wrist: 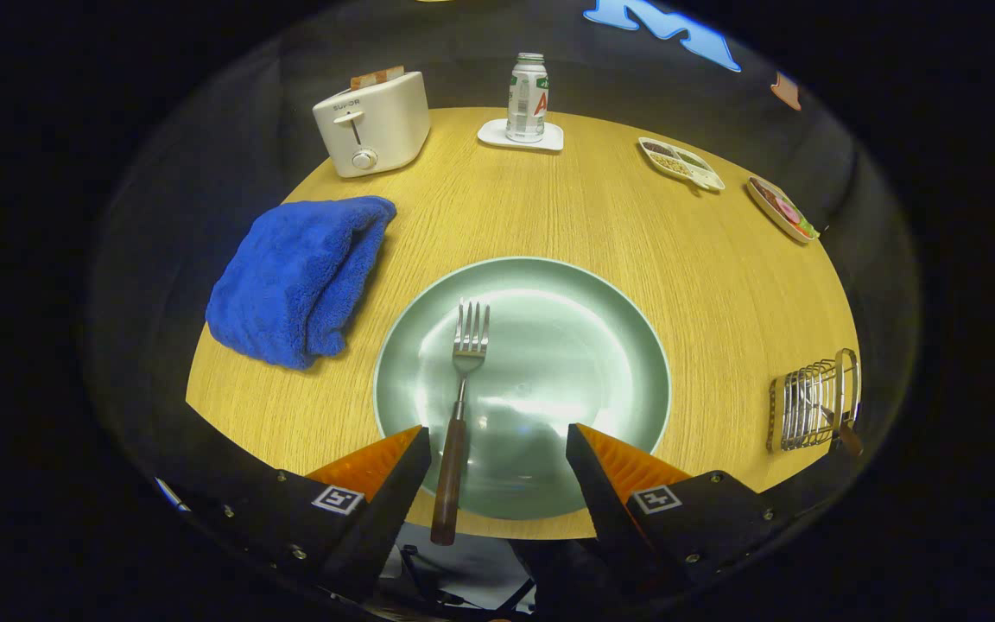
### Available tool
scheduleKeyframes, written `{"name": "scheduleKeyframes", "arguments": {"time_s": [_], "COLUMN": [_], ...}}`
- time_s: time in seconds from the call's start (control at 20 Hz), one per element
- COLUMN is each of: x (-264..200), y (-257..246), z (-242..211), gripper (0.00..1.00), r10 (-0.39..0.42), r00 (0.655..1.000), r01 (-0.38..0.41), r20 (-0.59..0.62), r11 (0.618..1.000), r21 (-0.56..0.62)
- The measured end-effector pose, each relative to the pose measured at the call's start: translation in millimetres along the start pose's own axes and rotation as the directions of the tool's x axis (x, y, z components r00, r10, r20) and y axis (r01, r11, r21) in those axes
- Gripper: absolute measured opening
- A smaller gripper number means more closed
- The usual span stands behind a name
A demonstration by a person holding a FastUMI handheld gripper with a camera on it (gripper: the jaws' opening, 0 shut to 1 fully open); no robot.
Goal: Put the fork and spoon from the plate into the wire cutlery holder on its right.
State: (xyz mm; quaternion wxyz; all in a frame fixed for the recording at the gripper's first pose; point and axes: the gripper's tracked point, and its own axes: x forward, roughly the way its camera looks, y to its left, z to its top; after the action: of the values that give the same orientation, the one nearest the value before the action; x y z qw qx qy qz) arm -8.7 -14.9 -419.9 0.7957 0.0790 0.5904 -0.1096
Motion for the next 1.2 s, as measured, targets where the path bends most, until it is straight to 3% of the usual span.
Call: {"name": "scheduleKeyframes", "arguments": {"time_s": [0.6, 0.65, 0.7, 0.85, 0.9, 1.0, 1.1, 1.2], "x": [25.7, 27.7, 27.5, 28.1, 28.8, 29.3, 32.1, 29.6], "y": [1.4, 3.7, 3.0, 2.8, 2.7, 3.2, 4.1, 4.8], "z": [-11.2, -9.4, -10.3, -8.4, -8.2, -6.3, -6.6, -5.1], "gripper": [0.96, 0.92, 0.81, 0.68, 0.53, 0.5, 0.16, 0.16], "r10": [0.012, 0.026, 0.02, 0.012, 0.011, 0.01, 0.008, 0.006], "r00": [0.998, 0.998, 0.998, 0.998, 0.998, 0.998, 0.998, 0.998], "r01": [-0.011, -0.025, -0.019, -0.01, -0.009, -0.007, -0.007, -0.004], "r20": [-0.063, -0.058, -0.063, -0.064, -0.066, -0.059, -0.062, -0.063], "r11": [1.0, 0.999, 0.999, 1.0, 1.0, 0.999, 1.0, 1.0], "r21": [0.008, 0.022, 0.026, 0.027, 0.028, 0.043, 0.027, 0.03]}}
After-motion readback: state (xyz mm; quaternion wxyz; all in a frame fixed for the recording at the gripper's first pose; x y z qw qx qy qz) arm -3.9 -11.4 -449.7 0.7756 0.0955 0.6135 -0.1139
